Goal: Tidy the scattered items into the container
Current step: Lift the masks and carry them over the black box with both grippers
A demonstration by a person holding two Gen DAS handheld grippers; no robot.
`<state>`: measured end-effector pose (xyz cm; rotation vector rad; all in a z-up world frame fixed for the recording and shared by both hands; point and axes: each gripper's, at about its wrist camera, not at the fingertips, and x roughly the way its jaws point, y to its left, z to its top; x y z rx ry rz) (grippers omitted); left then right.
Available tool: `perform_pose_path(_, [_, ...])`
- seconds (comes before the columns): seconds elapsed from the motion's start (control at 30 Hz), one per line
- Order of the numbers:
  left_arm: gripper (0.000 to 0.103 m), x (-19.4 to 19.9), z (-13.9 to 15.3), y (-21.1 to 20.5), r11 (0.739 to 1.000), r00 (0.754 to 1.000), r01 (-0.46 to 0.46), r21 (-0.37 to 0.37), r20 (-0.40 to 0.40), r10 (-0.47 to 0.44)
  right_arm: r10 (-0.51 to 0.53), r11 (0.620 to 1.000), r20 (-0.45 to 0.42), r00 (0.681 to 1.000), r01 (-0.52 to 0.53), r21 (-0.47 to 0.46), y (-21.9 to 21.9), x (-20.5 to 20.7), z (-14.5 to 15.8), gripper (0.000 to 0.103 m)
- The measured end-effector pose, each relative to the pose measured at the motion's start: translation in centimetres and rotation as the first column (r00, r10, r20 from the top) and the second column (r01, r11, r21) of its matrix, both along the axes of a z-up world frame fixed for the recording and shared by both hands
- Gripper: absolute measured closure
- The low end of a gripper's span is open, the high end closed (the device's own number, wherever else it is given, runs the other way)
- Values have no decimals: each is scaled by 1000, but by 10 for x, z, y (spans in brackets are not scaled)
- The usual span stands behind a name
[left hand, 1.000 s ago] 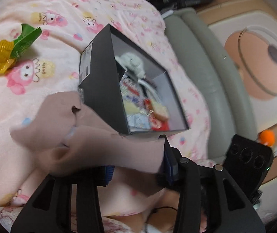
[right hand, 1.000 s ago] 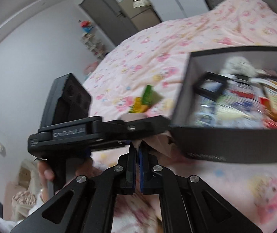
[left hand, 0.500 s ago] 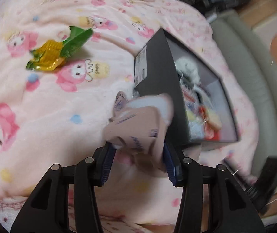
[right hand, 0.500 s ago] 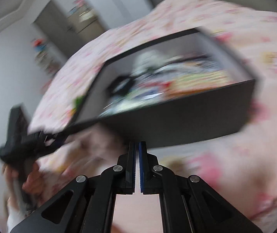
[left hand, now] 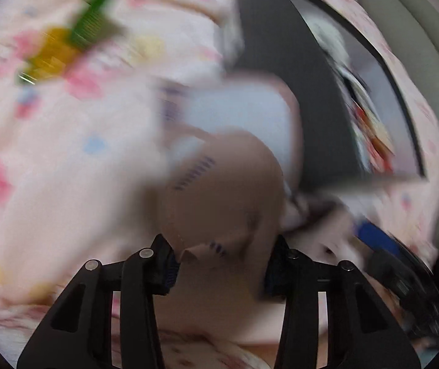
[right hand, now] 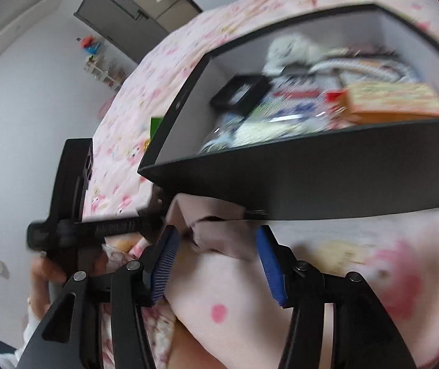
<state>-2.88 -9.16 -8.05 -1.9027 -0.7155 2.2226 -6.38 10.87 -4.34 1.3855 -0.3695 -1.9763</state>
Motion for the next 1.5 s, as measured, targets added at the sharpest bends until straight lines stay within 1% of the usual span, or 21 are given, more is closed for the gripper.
perform_pose_path(0.03, [61, 2, -1, 6, 999, 1000, 29, 28, 2, -29, -6, 1000, 18, 1000, 6, -9, -6, -4, -6, 54])
perform_pose_path(0.07, [61, 3, 1, 11, 998, 999, 50, 25, -8, -49, -11, 1000, 35, 999, 11, -16, -11, -8, -12, 54])
perform_pose_path(0.13, [65, 6, 5, 18, 997, 997, 74, -19, -35, -75, -29, 999, 67, 997, 30, -11, -19, -16, -26, 53])
perform_pose_path(0.2, [62, 8, 3, 16, 997, 997, 76, 10, -29, -76, -16, 997, 96, 995, 23, -75, -18, -17, -36, 55])
perform_pose_path(0.23, [59, 9, 3, 14, 997, 997, 71, 32, -33, -70, -5, 993, 102, 995, 16, -113, -15, -16, -39, 60])
perform_pose_path(0.27, [58, 11, 2, 13, 997, 997, 69, 44, -29, -68, 14, 990, 99, 995, 0, -139, -13, -15, -40, 80])
perform_pose_path(0.3, [55, 12, 2, 12, 996, 997, 68, 52, -32, -67, 28, 987, 95, 995, -12, -163, -9, -14, -40, 94])
perform_pose_path(0.37, [53, 16, 7, 10, 994, 996, 70, 78, -67, -65, 22, 989, 91, 996, -9, -147, -1, -13, -38, 97])
perform_pose_path(0.47, [51, 20, 14, 3, 986, 991, 71, 152, -121, -53, -29, 994, 29, 999, 32, -102, 14, -10, -26, 98])
perform_pose_path(0.5, [51, 22, 15, 1, 985, 990, 68, 157, -132, -47, -48, 993, 18, 999, 50, -104, 19, -9, -21, 98])
perform_pose_path(0.6, [50, 26, 19, -9, 979, 986, 44, 197, -164, -11, -62, 996, -21, 998, 60, -61, 28, -6, 1, 98])
perform_pose_path(0.73, [49, 30, 17, -22, 965, 985, -2, 264, -164, 47, -69, 997, -125, 990, 71, 7, 46, 4, 31, 98])
perform_pose_path(0.83, [45, 26, 21, -23, 967, 984, -31, 253, -163, 74, -95, 992, -147, 985, 105, 65, 68, 11, 32, 98])
perform_pose_path(0.87, [43, 26, 21, -21, 971, 985, -30, 236, -158, 69, -103, 990, -135, 985, 115, 81, 73, 10, 29, 97])
perform_pose_path(0.97, [38, 13, 16, -3, 985, 991, 7, 173, -130, 15, -139, 980, -25, 990, 141, 139, 89, -1, 9, 97])
perform_pose_path(1.03, [37, 11, 15, -1, 988, 993, 16, 151, -115, 1, -172, 981, 2, 985, 171, 95, 94, -1, 8, 92])
perform_pose_path(1.1, [37, 13, 12, -2, 986, 994, 13, 164, -108, 5, -172, 983, -10, 985, 173, 63, 93, -1, 12, 73])
perform_pose_path(1.17, [39, 15, 16, -2, 984, 992, 20, 175, -126, 2, -166, 984, -12, 986, 167, 57, 89, -2, 13, 62])
perform_pose_path(1.3, [38, 20, 27, -9, 972, 981, 23, 232, -191, 22, -141, 987, 42, 989, 137, 81, 72, -13, -1, 61])
perform_pose_path(1.4, [38, 18, 24, -9, 989, 987, -26, 147, -152, 48, -161, 979, 50, 986, 154, 134, 65, -17, -8, 56])
perform_pose_path(1.5, [38, 8, 12, 4, 996, 997, 10, 84, -82, -3, -178, 977, 83, 980, 167, 131, 60, -24, -23, 56])
